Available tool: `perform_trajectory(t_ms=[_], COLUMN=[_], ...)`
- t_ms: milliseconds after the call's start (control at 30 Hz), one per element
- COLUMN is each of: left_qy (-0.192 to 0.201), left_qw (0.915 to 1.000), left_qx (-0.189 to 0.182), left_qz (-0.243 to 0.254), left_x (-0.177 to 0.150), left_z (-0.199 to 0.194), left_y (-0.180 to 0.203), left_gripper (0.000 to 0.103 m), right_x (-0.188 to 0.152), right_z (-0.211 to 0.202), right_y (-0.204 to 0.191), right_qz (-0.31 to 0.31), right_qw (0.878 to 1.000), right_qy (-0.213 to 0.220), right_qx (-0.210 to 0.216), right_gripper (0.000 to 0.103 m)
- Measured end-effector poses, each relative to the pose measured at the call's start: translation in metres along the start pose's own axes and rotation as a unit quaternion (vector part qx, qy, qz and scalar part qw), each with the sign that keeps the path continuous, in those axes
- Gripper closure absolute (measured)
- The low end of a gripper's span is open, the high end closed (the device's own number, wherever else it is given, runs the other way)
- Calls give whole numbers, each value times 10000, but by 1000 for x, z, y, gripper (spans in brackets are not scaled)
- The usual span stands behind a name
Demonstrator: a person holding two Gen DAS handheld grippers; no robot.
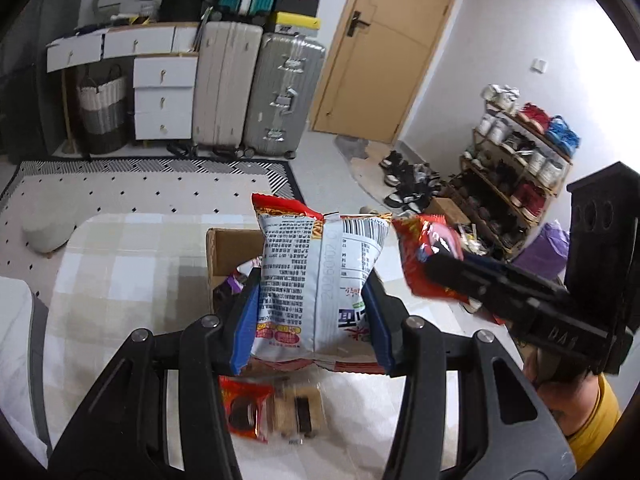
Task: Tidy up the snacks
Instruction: 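Lift the Oreo pack and white chip bag and carry both over the box, then lower the Oreo pack and white chip bag into the box and open both tools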
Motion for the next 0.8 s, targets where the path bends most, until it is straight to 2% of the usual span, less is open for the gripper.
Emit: perform_trajectory(t_ms=[167, 400, 633, 800], left_qy=[-293, -591, -732, -767], left_qw=[9993, 9976, 9965, 9963], left_qx=[-112, -85, -53, -32], left_qz=[-209, -359, -405, -381], left_x=[10, 5, -5, -11], left_z=[61, 134, 171, 180], left_y=[-1, -6, -10, -17], left_gripper=[58, 58, 58, 56], right_x=[0, -3, -10, -16], right_z=[35, 68, 83, 85], right_y=[25, 47, 63, 62], right_qz=[118, 313, 534, 514], right_qw=[9996, 9979, 9959, 9954], right_qy=[-237, -557, -725, -794], right_qx=[-107, -89, -98, -136], right_gripper=[56, 56, 56, 56])
Point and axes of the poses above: each gripper's, at about its wrist camera, not at the fingertips, and z roughly the way its jaws point, y to its right, x to its top, the point moved 8 cm from there along z, roughly the way its jaws point, and after that the axes turned 4 degrees about y, right-handed, at the moved point
